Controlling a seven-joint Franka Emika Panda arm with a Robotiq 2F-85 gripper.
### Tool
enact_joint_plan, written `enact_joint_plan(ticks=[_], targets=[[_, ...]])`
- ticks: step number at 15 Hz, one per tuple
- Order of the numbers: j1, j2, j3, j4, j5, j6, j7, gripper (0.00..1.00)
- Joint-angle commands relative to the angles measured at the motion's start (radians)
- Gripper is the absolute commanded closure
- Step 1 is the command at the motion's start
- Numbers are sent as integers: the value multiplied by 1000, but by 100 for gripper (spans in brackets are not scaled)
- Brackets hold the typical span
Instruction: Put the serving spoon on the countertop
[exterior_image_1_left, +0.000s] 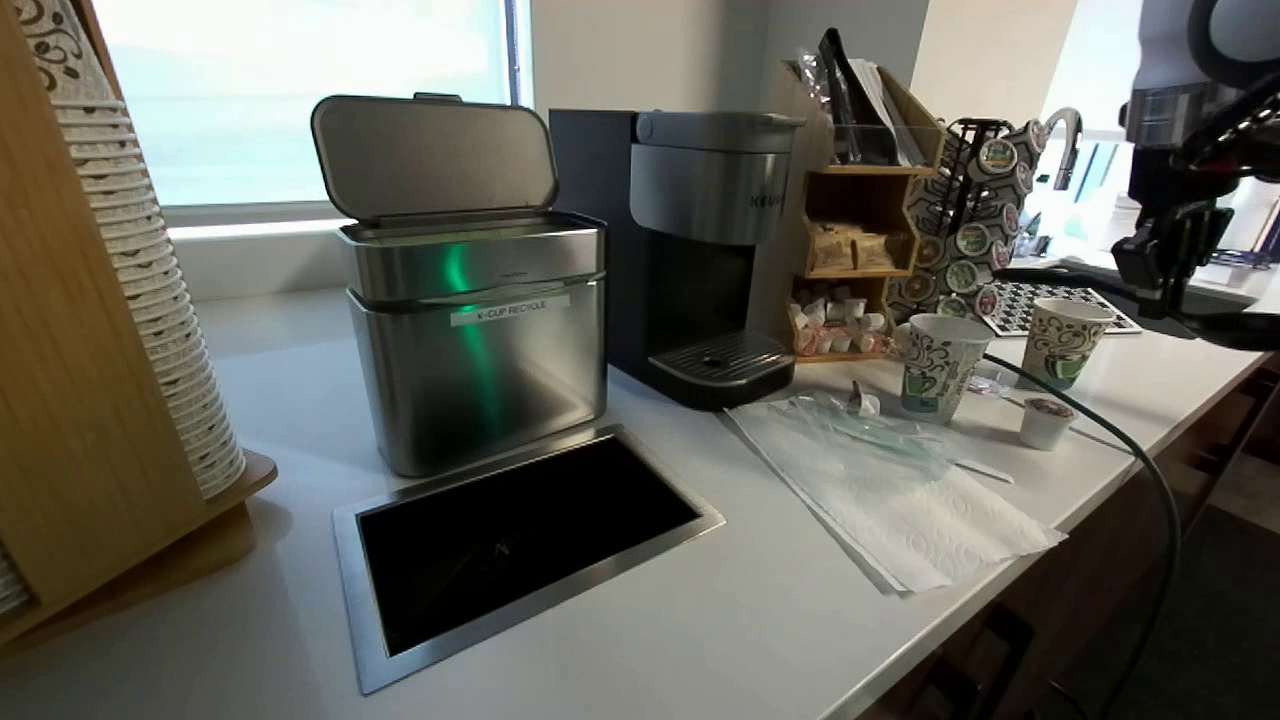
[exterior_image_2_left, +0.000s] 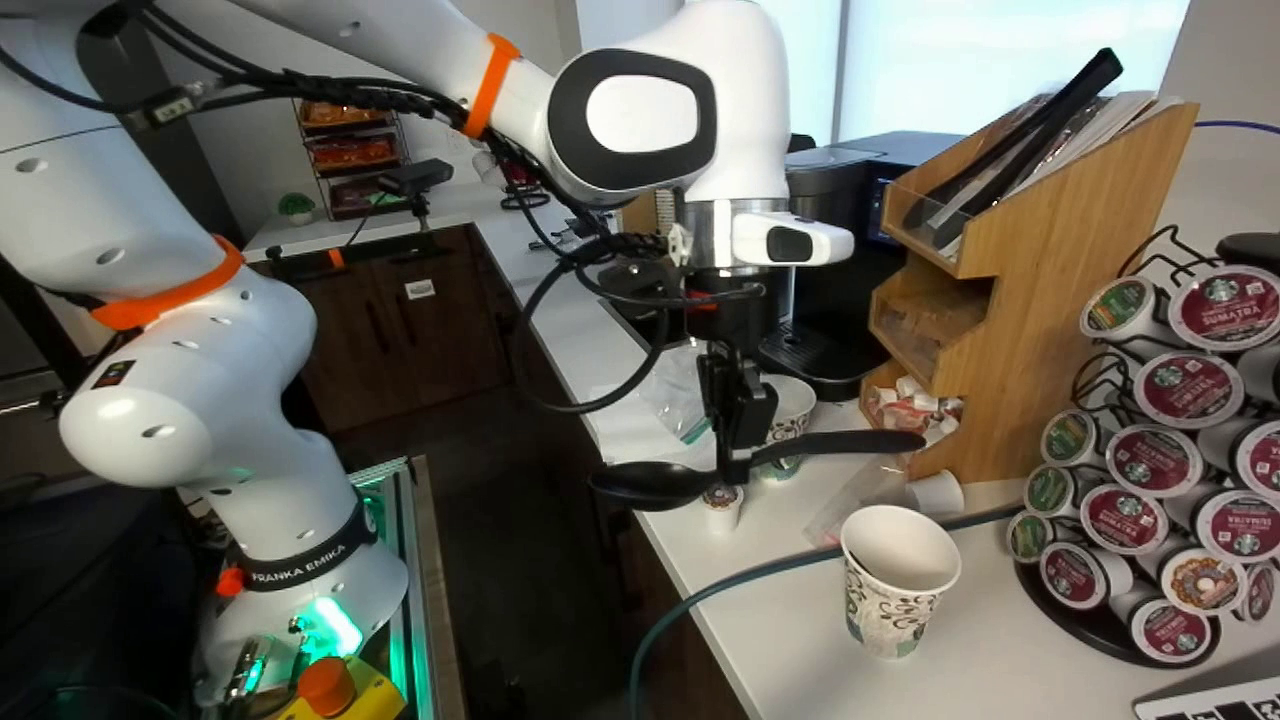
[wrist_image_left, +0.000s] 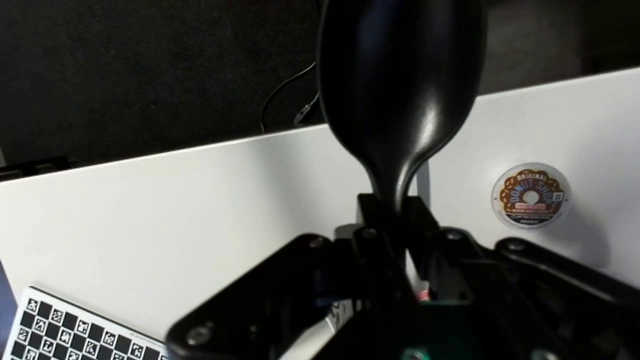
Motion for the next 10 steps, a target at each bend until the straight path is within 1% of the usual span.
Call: enact_joint_plan(ticks=[1, 4, 6, 8, 10], targets=[[22, 157, 9, 118, 31, -32, 67, 95], [46, 238, 23, 158, 38, -13, 173, 95], [62, 280, 26, 182, 40, -11, 202, 95], [75, 317, 25, 205, 48, -7, 180, 95], [81, 345, 24, 228, 53, -12, 124, 95]])
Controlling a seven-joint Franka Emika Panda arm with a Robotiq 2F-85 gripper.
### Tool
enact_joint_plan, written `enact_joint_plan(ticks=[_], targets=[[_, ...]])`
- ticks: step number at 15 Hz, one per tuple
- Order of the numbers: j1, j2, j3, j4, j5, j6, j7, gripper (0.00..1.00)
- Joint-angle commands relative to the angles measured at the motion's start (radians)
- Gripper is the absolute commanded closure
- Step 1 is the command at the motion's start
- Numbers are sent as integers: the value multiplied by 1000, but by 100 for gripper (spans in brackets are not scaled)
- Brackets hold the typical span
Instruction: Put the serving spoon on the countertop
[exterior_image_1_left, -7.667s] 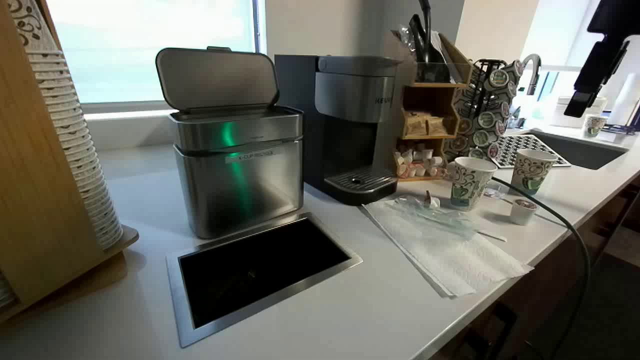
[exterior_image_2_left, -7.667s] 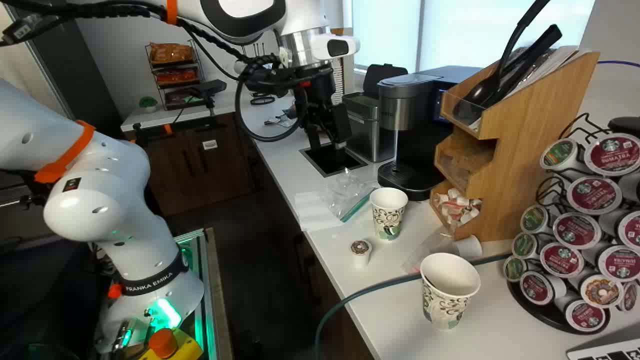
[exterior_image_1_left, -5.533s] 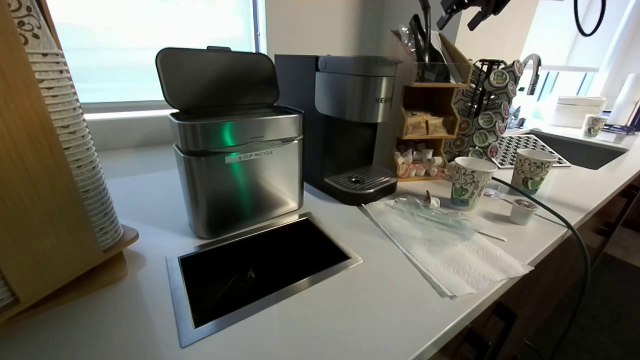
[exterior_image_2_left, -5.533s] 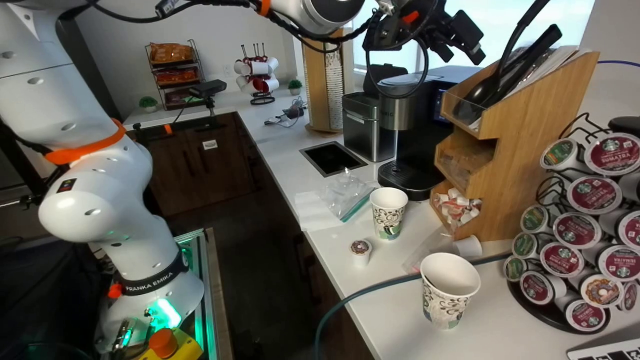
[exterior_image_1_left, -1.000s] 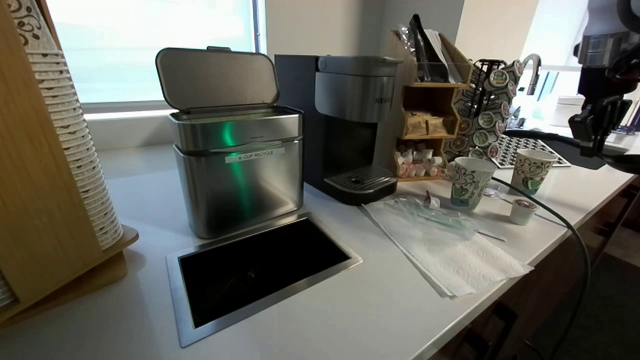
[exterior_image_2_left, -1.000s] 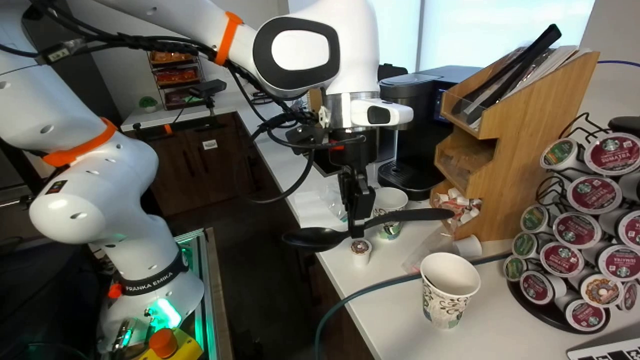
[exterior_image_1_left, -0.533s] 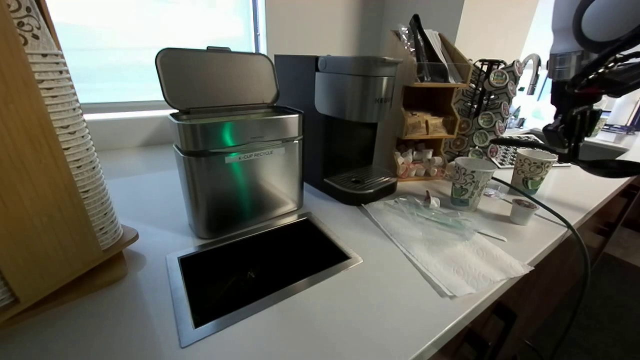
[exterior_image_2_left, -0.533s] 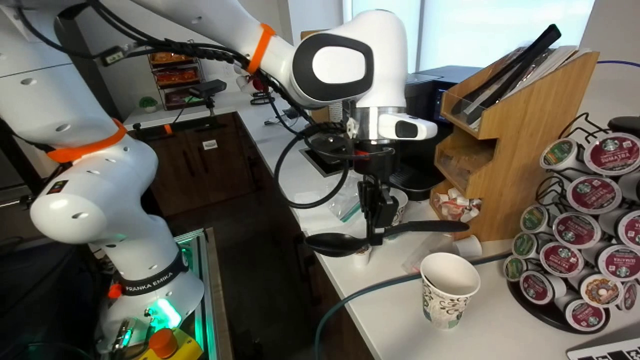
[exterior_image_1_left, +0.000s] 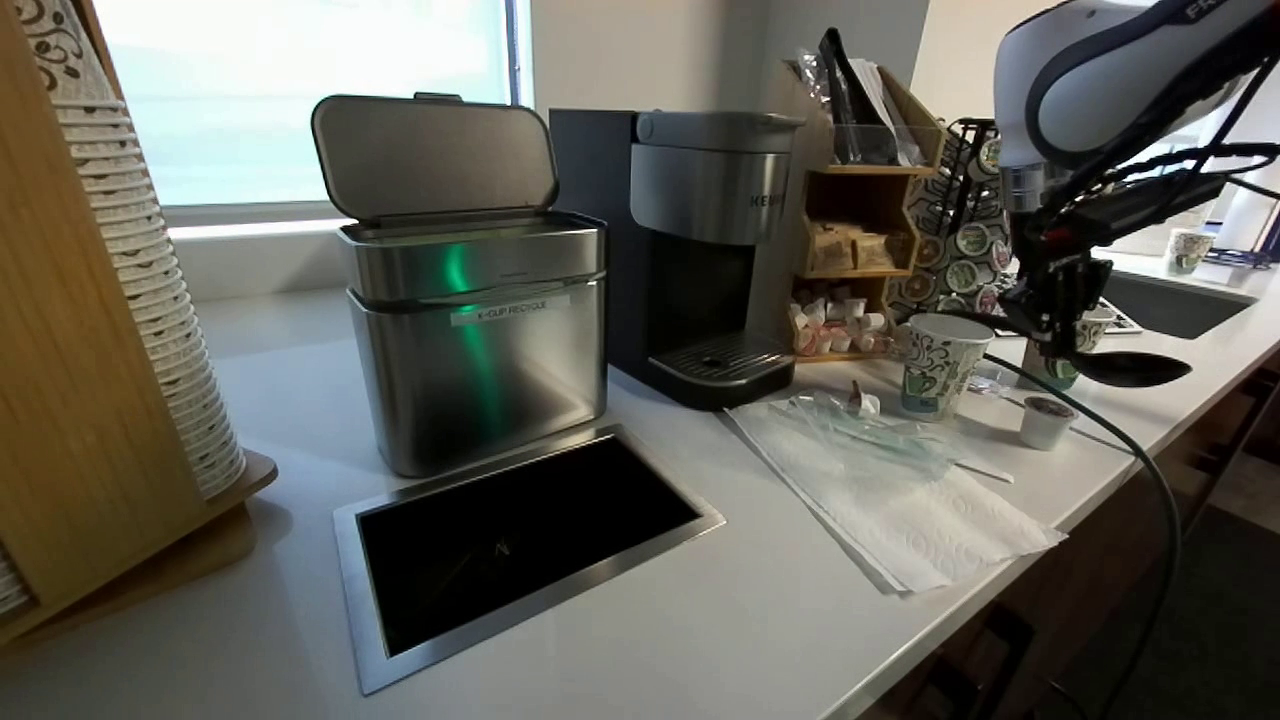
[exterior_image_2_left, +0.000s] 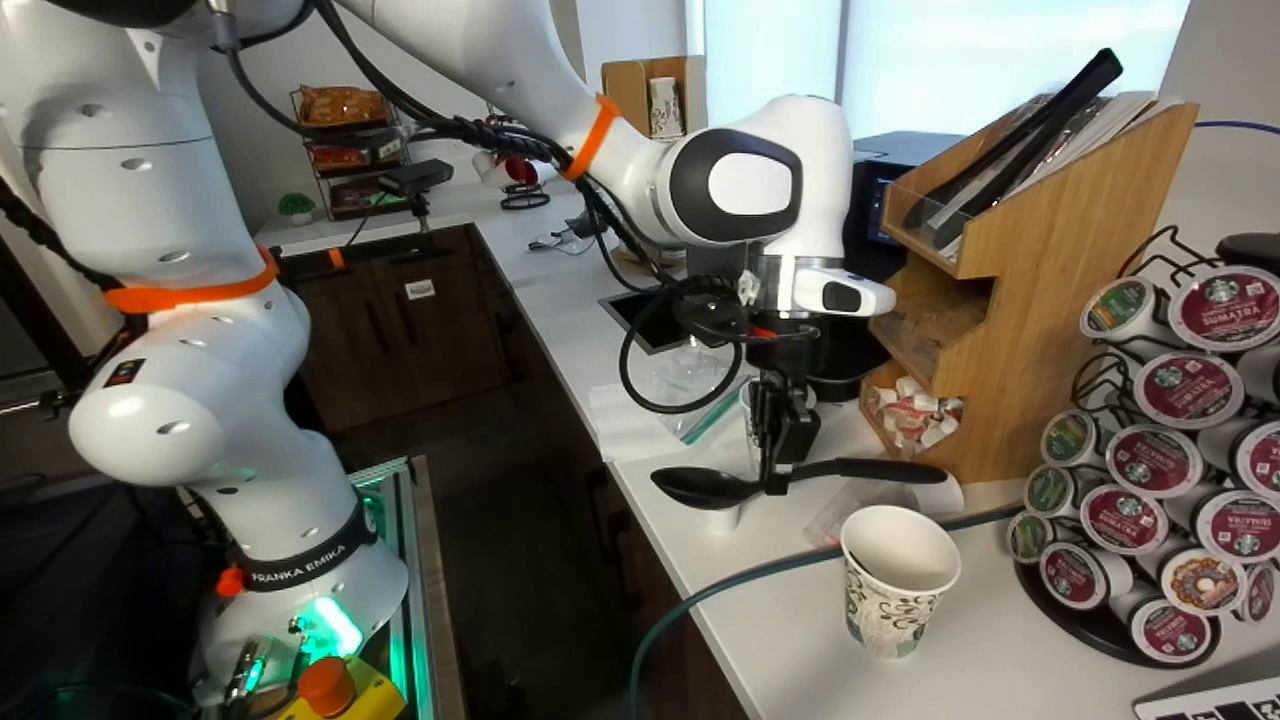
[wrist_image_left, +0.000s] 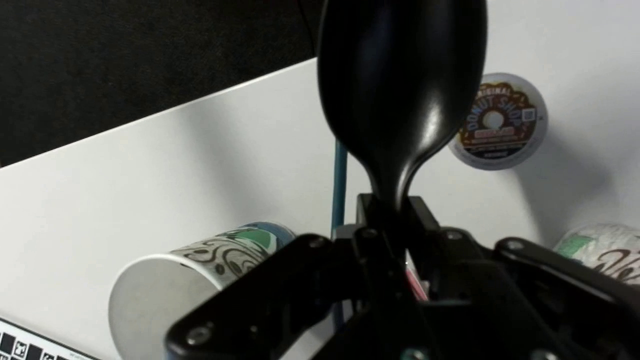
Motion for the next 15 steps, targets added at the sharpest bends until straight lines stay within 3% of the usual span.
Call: enact_joint_plan(ticks=[1, 4, 8, 15], targets=[[10, 58, -6, 57, 34, -17, -108, 95], [-1, 78, -10, 87, 75, -23, -219, 95], [-3, 103, -16, 108, 106, -32, -275, 95], [15, 145, -34, 105, 31, -18, -144, 95]])
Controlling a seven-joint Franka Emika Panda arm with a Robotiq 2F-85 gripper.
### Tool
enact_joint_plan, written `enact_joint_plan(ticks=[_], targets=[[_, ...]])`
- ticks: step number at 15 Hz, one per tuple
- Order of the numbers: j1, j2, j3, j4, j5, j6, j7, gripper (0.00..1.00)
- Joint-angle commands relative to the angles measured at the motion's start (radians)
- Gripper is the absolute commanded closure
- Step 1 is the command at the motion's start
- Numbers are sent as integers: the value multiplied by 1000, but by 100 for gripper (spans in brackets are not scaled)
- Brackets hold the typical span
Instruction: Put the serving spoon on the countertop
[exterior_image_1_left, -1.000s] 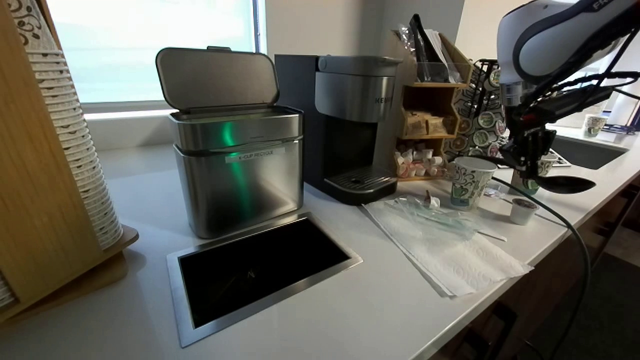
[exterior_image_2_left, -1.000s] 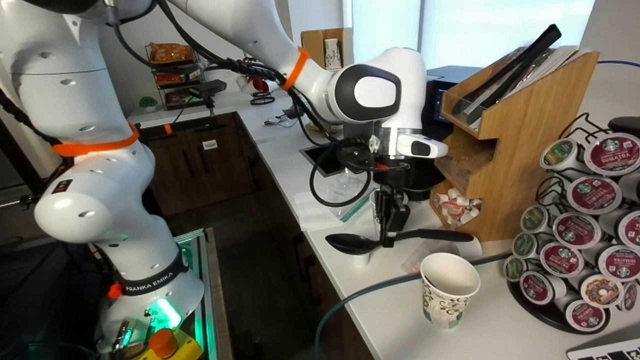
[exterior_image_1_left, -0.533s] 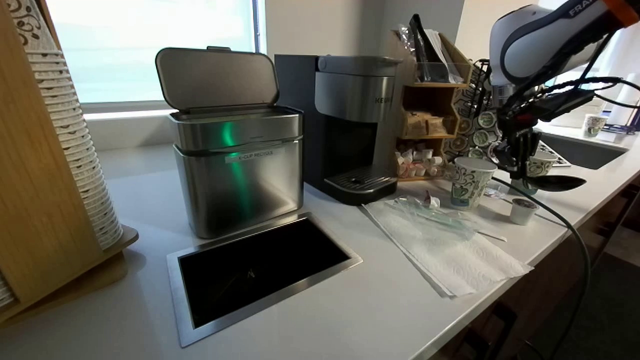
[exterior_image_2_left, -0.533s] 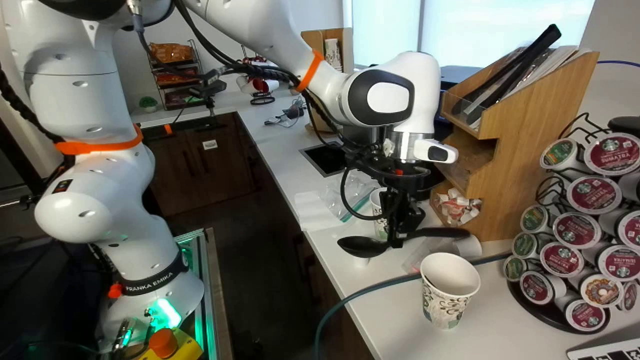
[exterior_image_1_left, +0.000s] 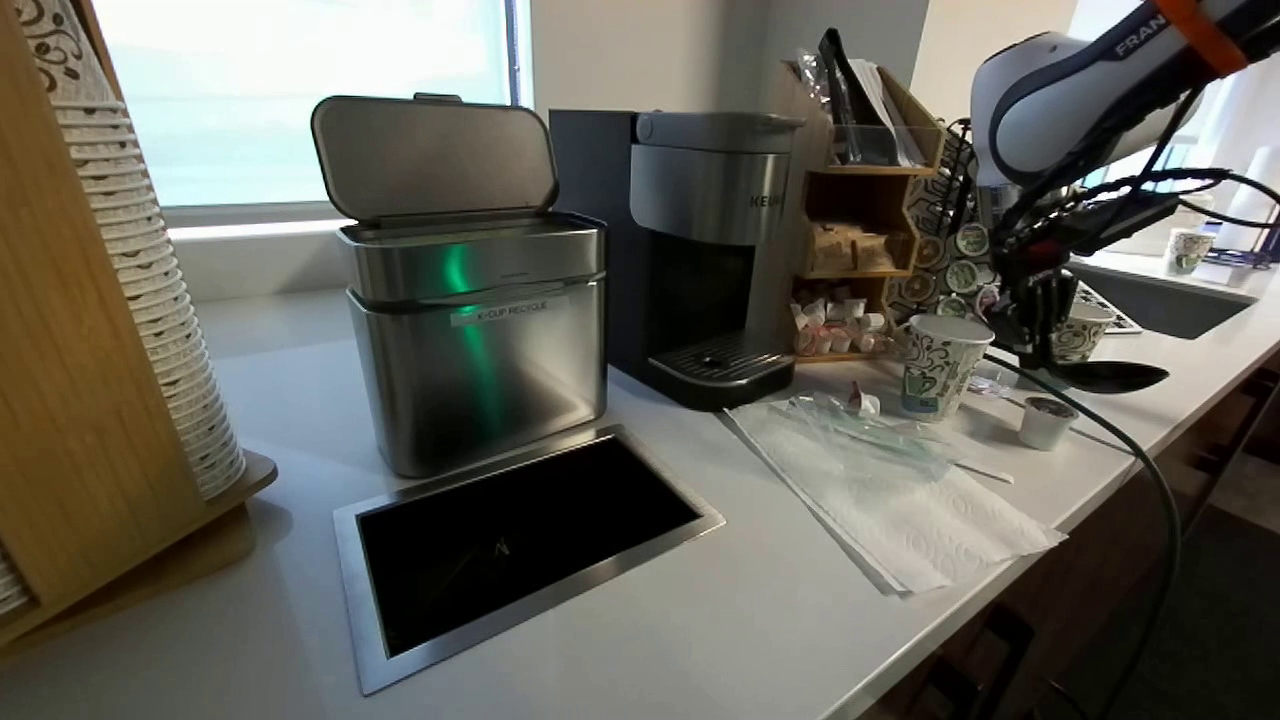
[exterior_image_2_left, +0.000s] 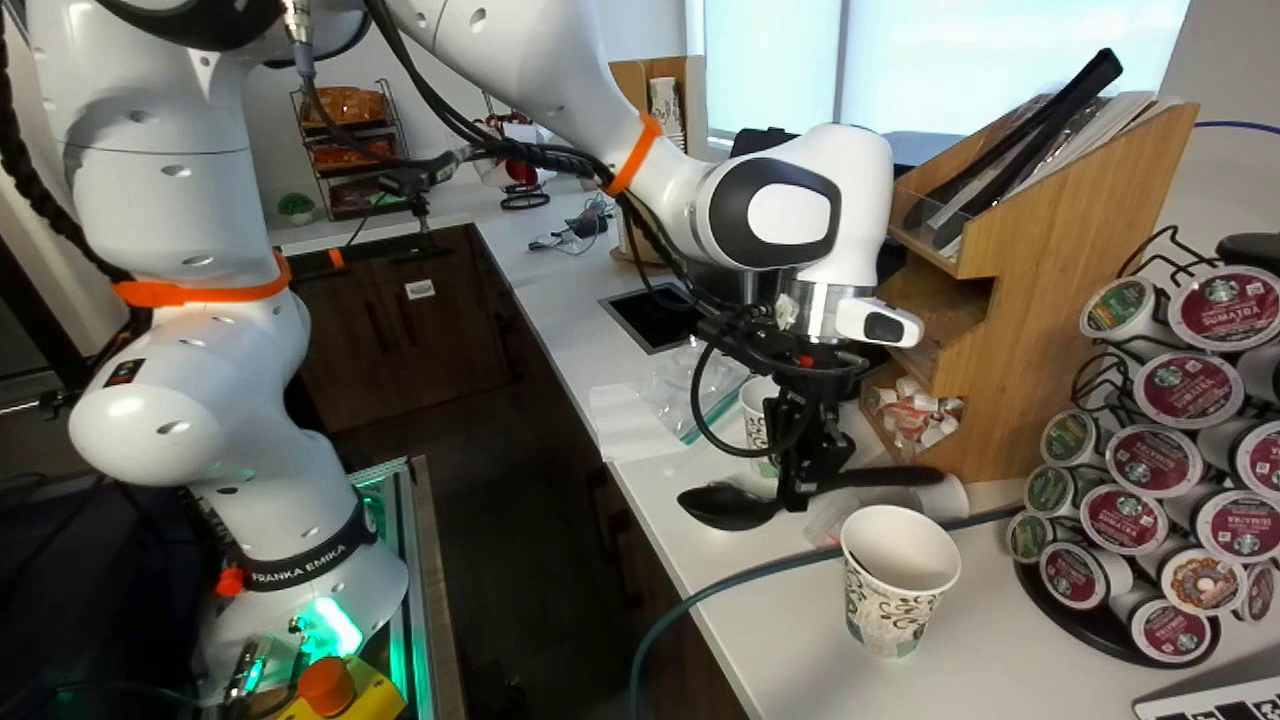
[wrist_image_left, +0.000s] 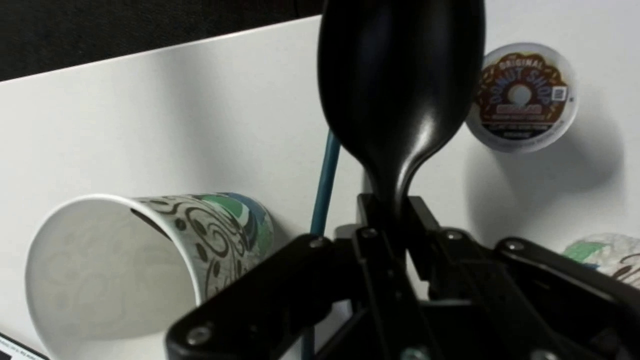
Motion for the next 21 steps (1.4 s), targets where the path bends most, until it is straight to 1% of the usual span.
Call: enact_joint_plan(ticks=[1, 5, 7, 9, 10, 11, 12, 15, 17, 18, 19, 21], targets=[[19, 32, -17, 8, -49, -19, 70, 95], [42, 52, -27, 7, -188, -49, 100, 95], [49, 60, -30, 8, -232, -56, 117, 95], [52, 64, -29, 7, -254, -59, 123, 95], [52, 64, -28, 5, -258, -60, 121, 57], [51, 64, -26, 5, -253, -61, 114, 55], [46, 61, -21, 5, -229, -75, 88, 49], [28, 23, -11, -7, -151, -99, 19, 27], [18, -36, -7, -26, -85, -97, -30, 12], [15, -88, -9, -46, -51, -93, -41, 5], [11, -131, -11, -60, -21, -87, -52, 0], [1, -234, -17, -84, 53, -88, -83, 0]])
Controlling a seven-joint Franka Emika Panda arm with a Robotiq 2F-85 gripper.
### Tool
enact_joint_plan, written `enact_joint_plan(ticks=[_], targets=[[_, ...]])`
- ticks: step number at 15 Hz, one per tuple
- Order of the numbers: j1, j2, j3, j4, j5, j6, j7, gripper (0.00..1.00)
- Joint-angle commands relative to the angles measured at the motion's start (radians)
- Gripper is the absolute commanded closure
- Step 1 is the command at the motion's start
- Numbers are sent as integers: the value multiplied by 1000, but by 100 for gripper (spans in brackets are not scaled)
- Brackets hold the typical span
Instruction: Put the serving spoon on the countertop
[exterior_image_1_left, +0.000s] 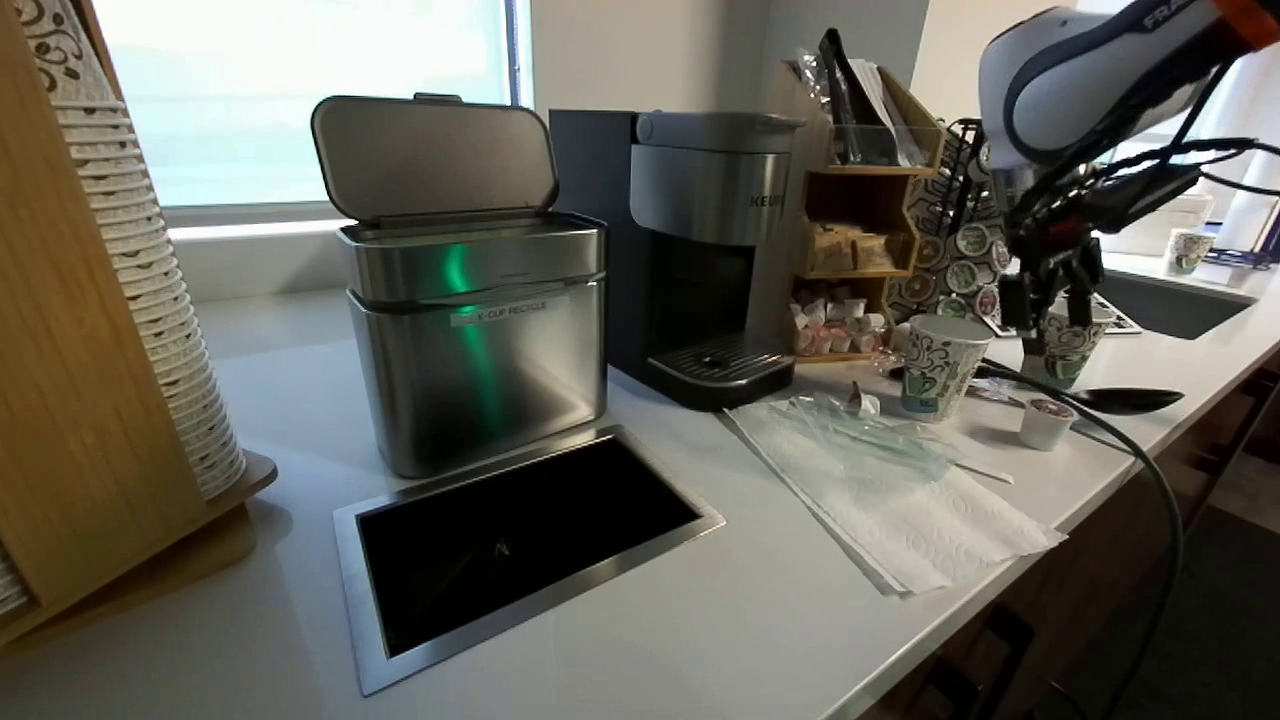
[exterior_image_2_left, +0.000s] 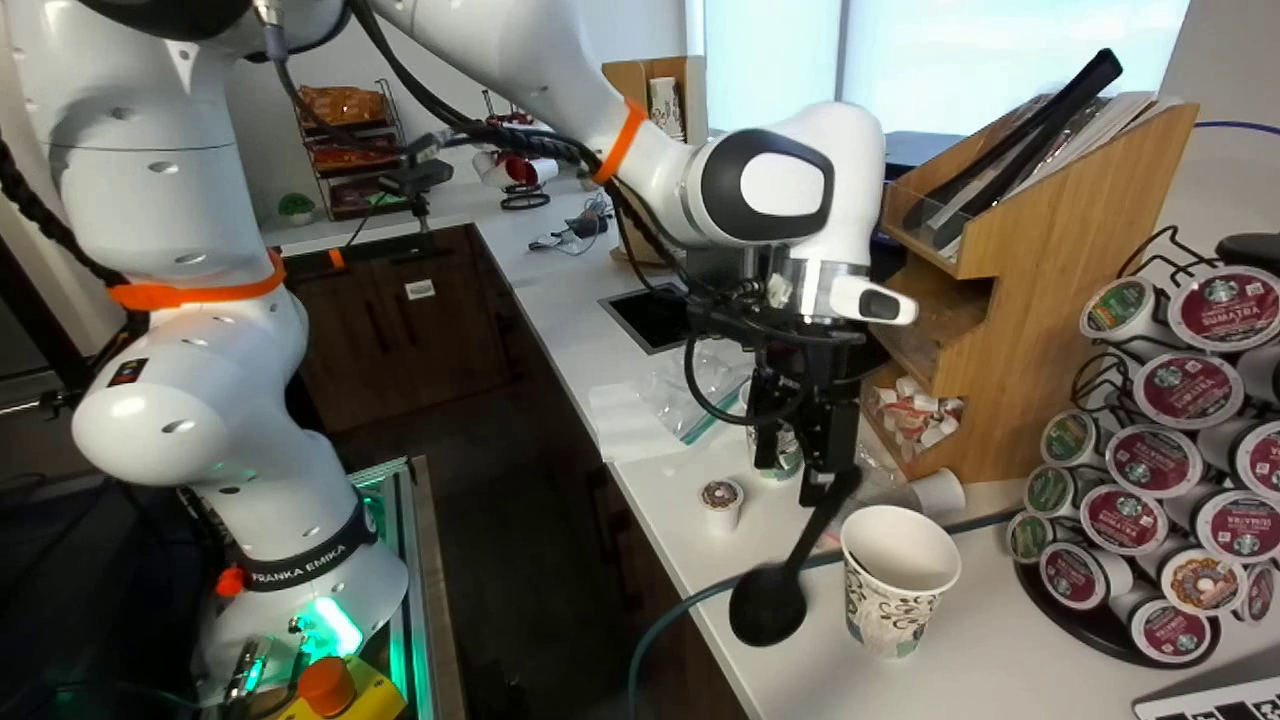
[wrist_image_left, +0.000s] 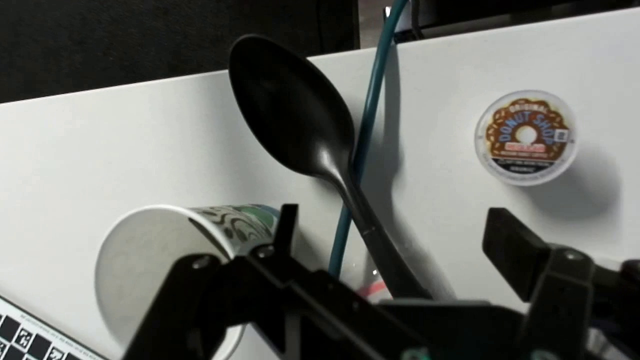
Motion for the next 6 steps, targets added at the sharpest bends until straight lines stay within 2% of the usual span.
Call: enact_joint_plan(ticks=[1, 4, 5, 6], targets=[[-25, -218, -3, -84, 124, -13, -79, 0], [-25, -348, -17, -124, 206, -5, -194, 0], [-24, -249, -10, -54, 156, -4, -130, 0], [-24, -281, -13, -62, 160, -4, -140, 0]])
